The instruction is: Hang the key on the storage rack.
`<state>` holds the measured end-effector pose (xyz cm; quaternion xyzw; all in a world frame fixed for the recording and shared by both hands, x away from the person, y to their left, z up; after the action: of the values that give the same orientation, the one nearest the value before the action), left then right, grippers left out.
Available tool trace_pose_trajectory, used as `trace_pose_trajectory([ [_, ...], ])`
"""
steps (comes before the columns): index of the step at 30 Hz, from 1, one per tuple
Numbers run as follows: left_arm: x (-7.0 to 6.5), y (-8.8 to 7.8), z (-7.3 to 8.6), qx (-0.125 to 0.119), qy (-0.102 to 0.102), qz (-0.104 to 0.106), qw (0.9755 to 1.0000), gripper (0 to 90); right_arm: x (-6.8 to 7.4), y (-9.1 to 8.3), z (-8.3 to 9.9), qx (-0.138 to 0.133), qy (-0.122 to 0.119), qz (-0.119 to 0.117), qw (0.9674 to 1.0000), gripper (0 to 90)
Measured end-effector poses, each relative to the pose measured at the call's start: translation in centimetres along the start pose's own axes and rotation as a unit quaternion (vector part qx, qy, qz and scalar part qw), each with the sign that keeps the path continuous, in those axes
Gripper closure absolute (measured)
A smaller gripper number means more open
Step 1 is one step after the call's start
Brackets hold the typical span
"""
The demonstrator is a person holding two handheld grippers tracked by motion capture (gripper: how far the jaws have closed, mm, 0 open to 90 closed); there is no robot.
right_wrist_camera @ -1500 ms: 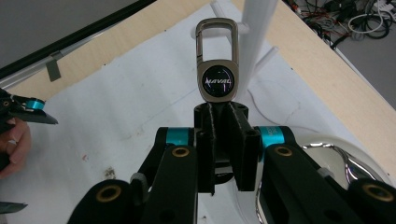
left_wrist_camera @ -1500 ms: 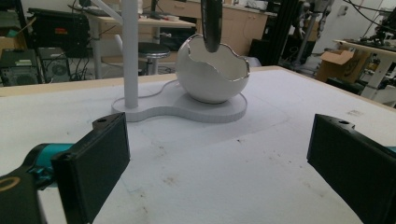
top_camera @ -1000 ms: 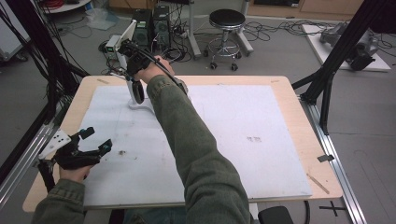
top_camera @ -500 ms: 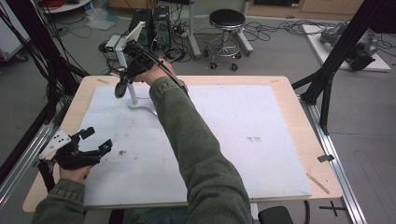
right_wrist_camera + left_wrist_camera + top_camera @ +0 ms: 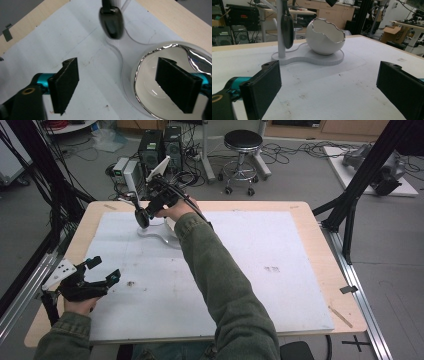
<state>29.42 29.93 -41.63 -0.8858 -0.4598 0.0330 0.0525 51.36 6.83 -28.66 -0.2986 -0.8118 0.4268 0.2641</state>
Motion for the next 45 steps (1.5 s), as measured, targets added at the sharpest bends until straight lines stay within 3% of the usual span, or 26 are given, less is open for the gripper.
trace_pose_trajectory([
  [5, 0.0, 0.0, 0.0, -0.001, 0.001, -0.001, 1.0000, 6.2, -0.6, -0.8, 1.0, -0.014, 0.002, -0.009, 0.9999, 9.3],
  [7, -0.1, 0.0, 0.0, -0.001, 0.002, -0.001, 1.0000, 6.2, -0.9, -1.0, 1.5, -0.018, 0.007, 0.002, 0.9998, 0.5],
  [9, -0.1, 0.0, 0.0, 0.000, 0.003, -0.001, 1.0000, 6.2, -1.3, -1.3, 2.0, -0.023, 0.006, 0.012, 0.9997, 0.4],
  [14, -0.1, 0.0, 0.0, 0.000, 0.003, -0.002, 1.0000, 6.2, -2.3, -2.3, 3.4, -0.037, 0.011, -0.004, 0.9992, 0.5],
  [20, -0.1, 0.0, 0.0, 0.001, 0.005, -0.002, 1.0000, 6.2, -3.5, -3.4, 5.2, -0.047, 0.014, 0.000, 0.9988, 0.4],
  [27, -0.2, 0.1, 0.0, 0.000, 0.005, -0.001, 1.0000, 6.2, -4.4, -4.8, 7.4, -0.070, 0.022, -0.014, 0.9972, 0.5],
  [36, -0.1, 0.1, 0.0, -0.002, 0.003, 0.000, 1.0000, 6.2, -5.6, -6.5, 10.1, -0.081, 0.025, -0.024, 0.9961, 0.5],
  [45, -0.2, 0.1, 0.0, 0.001, 0.004, -0.001, 1.0000, 6.2, -7.3, -7.7, 14.0, -0.094, 0.035, -0.027, 0.9946, 0.5],
])
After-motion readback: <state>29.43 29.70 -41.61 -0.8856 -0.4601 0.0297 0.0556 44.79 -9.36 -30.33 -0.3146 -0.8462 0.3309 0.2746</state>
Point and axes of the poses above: each handheld gripper's, and its own axes: y roughly forward along the jaws, z roughly out of its underside, x roughly to its left, the point moved 2 cm from there along y, roughly forward along the jaws, and after that the axes turned 8 degrees about y, right-handed, at the moved point
